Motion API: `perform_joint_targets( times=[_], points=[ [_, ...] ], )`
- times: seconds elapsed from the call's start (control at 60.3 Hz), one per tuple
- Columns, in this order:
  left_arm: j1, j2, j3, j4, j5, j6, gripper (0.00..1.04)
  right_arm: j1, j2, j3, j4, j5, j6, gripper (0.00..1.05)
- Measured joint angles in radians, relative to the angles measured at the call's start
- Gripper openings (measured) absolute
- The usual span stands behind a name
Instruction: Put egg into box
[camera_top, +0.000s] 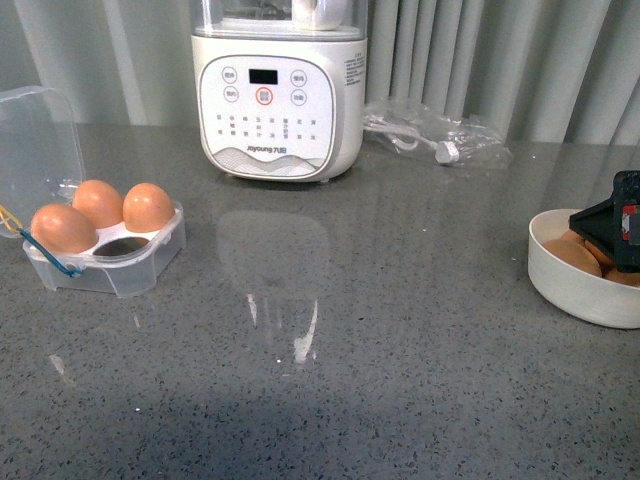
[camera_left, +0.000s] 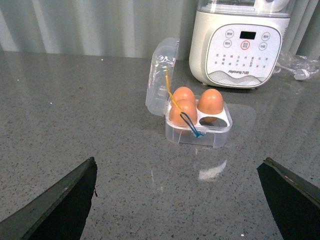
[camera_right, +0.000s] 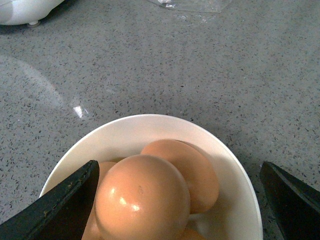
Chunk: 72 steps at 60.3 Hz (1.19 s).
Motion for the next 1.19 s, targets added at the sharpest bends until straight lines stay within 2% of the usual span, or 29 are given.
perform_joint_targets(
  times=[0.099,0.182,0.365,0.414,0.68,0.895,1.028,1.193],
  points=[
    [0.000,0.000,0.000,0.000,0.000,0.000,0.98,0.000,0.003,0.000,0.000,0.000,0.002,0.96],
    [0.000,0.000,0.000,0.000,0.000,0.000,0.98,0.000,0.003,0.000,0.001,0.000,0.002,0.80],
    [0.000,0.000,0.000,0.000,0.000,0.000,0.98,0.000,0.003,-0.001,0.001,-0.005,0.001,0.54],
    [0.000,0.000,0.000,0.000,0.000,0.000,0.98,0.000,-0.001,-0.003,0.000,-0.007,0.000,0.49],
    [0.000,0.000,0.000,0.000,0.000,0.000,0.98,0.008,-0.068,-0.018,-0.026,-0.016,0.001,0.48],
    [0.000,0.000,0.000,0.000,0.000,0.000,0.98,0.061,-0.159,-0.008,-0.017,-0.035,0.010,0.48],
    [0.000,0.000,0.000,0.000,0.000,0.000,0.98,0.135,-0.183,0.010,0.073,-0.088,0.019,0.48],
    [0.000,0.000,0.000,0.000,0.000,0.000,0.98,0.290,-0.095,0.082,0.129,-0.204,0.039,0.48]
  ],
)
